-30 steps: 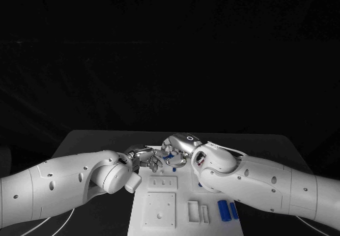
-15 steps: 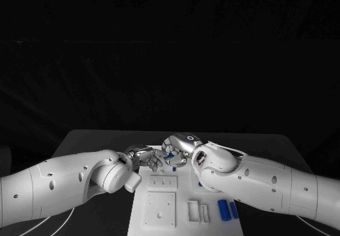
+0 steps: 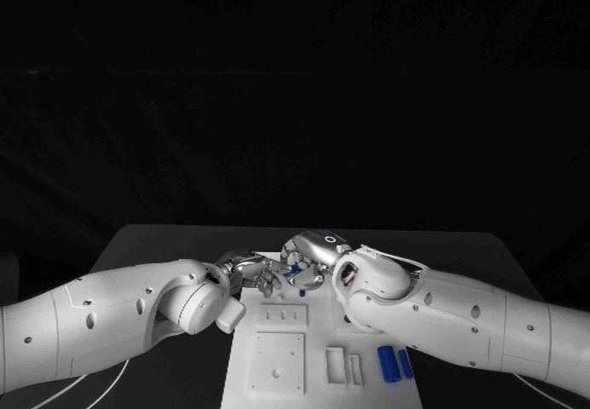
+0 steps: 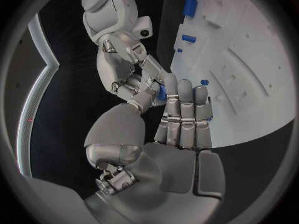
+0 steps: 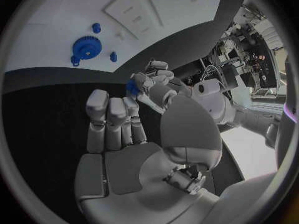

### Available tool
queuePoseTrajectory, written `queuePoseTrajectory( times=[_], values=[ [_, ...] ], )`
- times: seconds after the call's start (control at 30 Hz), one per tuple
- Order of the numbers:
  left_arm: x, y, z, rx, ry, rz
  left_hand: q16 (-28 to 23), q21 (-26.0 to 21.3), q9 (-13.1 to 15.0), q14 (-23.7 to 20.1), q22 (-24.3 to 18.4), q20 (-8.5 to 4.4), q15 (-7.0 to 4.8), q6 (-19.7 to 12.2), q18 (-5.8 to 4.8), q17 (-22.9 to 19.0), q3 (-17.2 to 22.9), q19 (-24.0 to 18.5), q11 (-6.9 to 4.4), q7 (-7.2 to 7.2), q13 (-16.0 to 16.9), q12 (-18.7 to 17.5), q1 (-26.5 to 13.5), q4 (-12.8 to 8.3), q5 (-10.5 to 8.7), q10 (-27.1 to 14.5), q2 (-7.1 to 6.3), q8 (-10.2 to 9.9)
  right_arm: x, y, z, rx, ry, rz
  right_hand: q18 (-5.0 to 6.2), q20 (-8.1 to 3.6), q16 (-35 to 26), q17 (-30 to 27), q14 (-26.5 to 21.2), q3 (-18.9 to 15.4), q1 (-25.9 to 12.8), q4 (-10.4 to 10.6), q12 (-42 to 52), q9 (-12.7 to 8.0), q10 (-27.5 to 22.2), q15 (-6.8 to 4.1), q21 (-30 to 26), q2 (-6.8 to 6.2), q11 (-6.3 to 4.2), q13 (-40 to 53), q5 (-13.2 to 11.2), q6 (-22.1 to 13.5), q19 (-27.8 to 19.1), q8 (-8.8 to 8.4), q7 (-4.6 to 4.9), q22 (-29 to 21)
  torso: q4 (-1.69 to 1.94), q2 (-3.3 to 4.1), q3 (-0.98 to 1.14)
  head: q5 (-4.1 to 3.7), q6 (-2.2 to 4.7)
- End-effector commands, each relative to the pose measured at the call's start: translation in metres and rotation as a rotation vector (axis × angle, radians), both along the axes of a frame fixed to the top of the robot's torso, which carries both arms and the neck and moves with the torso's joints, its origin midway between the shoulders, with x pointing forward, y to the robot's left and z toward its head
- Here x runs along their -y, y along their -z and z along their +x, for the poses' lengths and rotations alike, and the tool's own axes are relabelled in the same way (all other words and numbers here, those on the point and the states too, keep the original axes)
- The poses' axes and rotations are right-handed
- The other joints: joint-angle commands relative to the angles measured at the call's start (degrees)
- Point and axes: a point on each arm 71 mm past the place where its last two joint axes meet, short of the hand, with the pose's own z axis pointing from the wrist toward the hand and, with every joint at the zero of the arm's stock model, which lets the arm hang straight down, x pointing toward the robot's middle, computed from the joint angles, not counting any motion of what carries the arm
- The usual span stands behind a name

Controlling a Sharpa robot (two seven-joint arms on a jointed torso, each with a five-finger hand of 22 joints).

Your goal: Assemble the parts on the task board

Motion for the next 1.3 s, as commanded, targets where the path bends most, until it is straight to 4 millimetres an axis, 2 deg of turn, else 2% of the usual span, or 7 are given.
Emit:
queuePoseTrajectory(
  times=[0.03,0.63,0.77,0.83,0.93,1.03,1.3],
  values=[
    [0.0036,-0.0037,-0.0001,0.025,0.023,0.0,0.8,0.7,2.3,0.3,-0.1,-4.04,-0.6,2.6,-1.17,0.1,0.9,-0.1,-0.6,-2.02,0.5,0.7,-1.1,0.2,0.06,0.2,-0.01,0.9,-0.0015,0.003,-0.0016,-0.009,-0.01,-0.02,4.8,-0.31,-0.2,0.1,0.1,0.3,-0.1,-0.1,0.0,3.0,0.4,-0.47,0.0,0.47,-0.13,0.0,0.2,1.9,0.0,1.35,1.46,0.6,0.03,0.01,0.0,0.01,-0.06],
    [0.0047,-0.0033,-0.0006,0.033,0.036,0.024,5.8,4.1,8.4,0.4,-0.6,-5.41,-2.01,3.8,-1.38,0.5,3.0,-0.4,-1.66,-3.06,3.6,5.3,-6.0,-1.2,0.53,0.0,1.75,2.4,-0.0014,0.0034,-0.0013,-0.012,-0.008,-0.017,4.8,-0.31,-0.2,0.1,0.1,0.4,-0.2,-0.2,-0.2,3.0,0.2,-0.48,0.0,0.41,-0.13,-0.1,0.2,1.9,0.0,1.33,1.46,0.6,0.04,0.0,0.02,0.02,-0.12],
    [0.0047,-0.0033,-0.0005,0.039,0.038,0.035,7.7,5.3,10.0,0.9,-0.7,-5.89,-2.65,4.7,-1.35,0.8,3.4,-0.1,-2.16,-3.54,4.6,7.1,-6.5,-1.6,2.52,0.4,1.31,2.8,-0.0005,0.0038,-0.0007,-0.022,-0.005,-0.009,4.8,-0.32,-0.3,0.1,0.1,0.4,-0.4,-0.2,-0.7,3.0,-0.3,-0.46,-0.1,0.13,-0.1,-0.5,0.2,1.8,0.1,1.22,1.5,0.5,0.03,-0.02,0.02,0.08,-0.14],
    [0.0047,-0.0034,-0.0004,0.044,0.038,0.044,8.6,6.0,10.9,0.9,-0.7,-6.17,-2.98,5.0,-1.33,0.9,3.6,0.0,-2.39,-3.76,5.0,8.0,-6.9,-1.7,4.0,0.5,1.11,2.9,-0.0004,0.0041,-0.0006,-0.026,-0.006,-0.009,4.8,-0.31,-0.4,0.1,0.1,0.4,-0.7,0.1,-1.2,3.0,-0.8,-0.4,-0.1,-0.76,-0.03,-0.9,0.2,1.5,0.1,1.02,1.57,0.5,0.01,-0.02,0.03,0.07,-0.18],
    [0.0041,-0.0036,-0.0002,0.057,0.029,0.061,10.2,7.2,12.5,1.2,-0.7,-6.67,-3.56,5.7,-1.26,1.1,3.6,0.2,-2.79,-4.15,5.7,9.5,-7.3,-1.8,5.16,0.7,0.82,3.2,-0.0001,0.0042,0.0001,-0.03,-0.005,-0.001,4.8,-0.26,-0.6,0.1,0.3,0.3,-1.8,1.7,-1.7,2.8,-1.2,-0.24,-0.4,-3.72,0.15,-1.2,0.4,1.0,0.4,0.47,1.73,0.3,-0.03,0.0,0.01,0.1,-0.22],
    [0.0037,-0.0037,0.0002,0.062,0.024,0.073,11.8,8.5,13.8,1.9,-0.6,-7.19,-4.22,6.3,-1.1,1.3,3.7,0.8,-3.28,-4.59,6.4,11.0,-7.4,-1.9,8.34,1.4,0.33,3.5,0.0004,0.0041,0.0013,-0.032,0.0,0.01,4.8,-0.28,-0.8,0.1,0.4,-0.3,-2.7,3.3,-2.0,2.6,-1.5,-0.08,-0.5,-5.81,0.35,-1.3,0.3,0.5,0.7,-0.04,1.93,0.1,0.0,0.01,0.02,0.07,-0.28],
    [0.0023,-0.0042,0.0012,0.086,0.015,0.107,15.2,11.0,16.3,3.9,-0.7,-8.29,-5.78,8.0,-0.78,1.8,3.8,1.8,-4.34,-5.6,8.2,14.8,-7.2,-1.9,10.47,3.7,-0.86,3.5,0.0063,0.0041,0.0042,-0.03,0.015,0.028,4.8,-0.55,-1.4,0.1,0.3,-3.1,-3.6,5.2,-3.2,1.8,-2.3,0.8,-1.0,-7.76,1.26,-2.1,0.4,-2.5,0.4,-2.04,2.94,0.0,0.06,0.0,0.03,0.06,-0.4]
  ],
)
